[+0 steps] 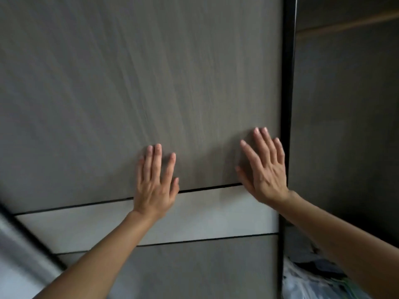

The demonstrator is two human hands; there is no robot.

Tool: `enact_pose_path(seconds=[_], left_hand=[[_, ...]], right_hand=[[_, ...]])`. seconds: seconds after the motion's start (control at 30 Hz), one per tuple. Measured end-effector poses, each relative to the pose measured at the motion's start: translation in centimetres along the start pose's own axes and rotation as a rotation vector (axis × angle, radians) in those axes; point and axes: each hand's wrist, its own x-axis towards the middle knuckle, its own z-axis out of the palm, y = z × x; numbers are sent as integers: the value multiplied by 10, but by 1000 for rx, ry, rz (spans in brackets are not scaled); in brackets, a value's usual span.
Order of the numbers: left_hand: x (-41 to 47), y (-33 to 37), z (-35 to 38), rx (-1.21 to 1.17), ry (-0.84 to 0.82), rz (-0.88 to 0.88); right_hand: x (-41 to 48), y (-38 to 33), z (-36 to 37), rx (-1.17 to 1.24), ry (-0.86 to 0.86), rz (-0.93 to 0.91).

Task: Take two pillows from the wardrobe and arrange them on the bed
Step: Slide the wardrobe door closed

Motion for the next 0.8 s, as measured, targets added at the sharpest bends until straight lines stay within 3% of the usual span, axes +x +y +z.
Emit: enact_pose_path(seconds=[0.1,0.2,0.8], left_hand=[[1,-13,12,-46,90,103],[3,-7,19,-117,136,82],[34,8,9,-185,182,517]], right_hand=[[26,-4,4,-26,71,130],[31,-11,9,-82,108,232],[22,47,-20,-345,32,299]])
